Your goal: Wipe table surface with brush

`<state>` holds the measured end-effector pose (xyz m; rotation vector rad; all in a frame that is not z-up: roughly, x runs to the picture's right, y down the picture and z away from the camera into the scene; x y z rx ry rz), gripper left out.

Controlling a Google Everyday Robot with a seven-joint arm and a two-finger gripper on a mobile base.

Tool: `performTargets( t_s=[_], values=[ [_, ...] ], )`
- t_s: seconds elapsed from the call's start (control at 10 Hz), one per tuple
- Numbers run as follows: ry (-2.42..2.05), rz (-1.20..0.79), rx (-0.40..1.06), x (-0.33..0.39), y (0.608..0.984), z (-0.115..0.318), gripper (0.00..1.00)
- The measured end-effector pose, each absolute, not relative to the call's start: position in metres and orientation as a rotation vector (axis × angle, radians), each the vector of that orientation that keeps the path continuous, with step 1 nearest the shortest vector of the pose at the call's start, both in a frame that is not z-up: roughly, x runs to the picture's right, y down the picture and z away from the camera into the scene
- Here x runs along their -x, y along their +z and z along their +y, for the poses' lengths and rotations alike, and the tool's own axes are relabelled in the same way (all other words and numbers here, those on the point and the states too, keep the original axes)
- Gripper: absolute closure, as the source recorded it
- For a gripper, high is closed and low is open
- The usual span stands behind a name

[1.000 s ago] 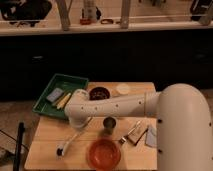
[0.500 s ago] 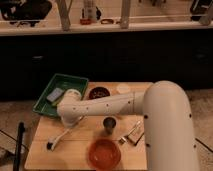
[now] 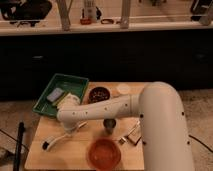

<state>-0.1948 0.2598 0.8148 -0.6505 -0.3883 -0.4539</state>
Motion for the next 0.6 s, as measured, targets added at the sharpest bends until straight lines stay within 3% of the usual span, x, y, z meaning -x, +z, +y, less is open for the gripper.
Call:
performTargets(
  t_s=[0.6],
  values=[
    [-0.374, -0.333, 0.665, 0.162, 0.82, 0.246, 1.0]
  ],
)
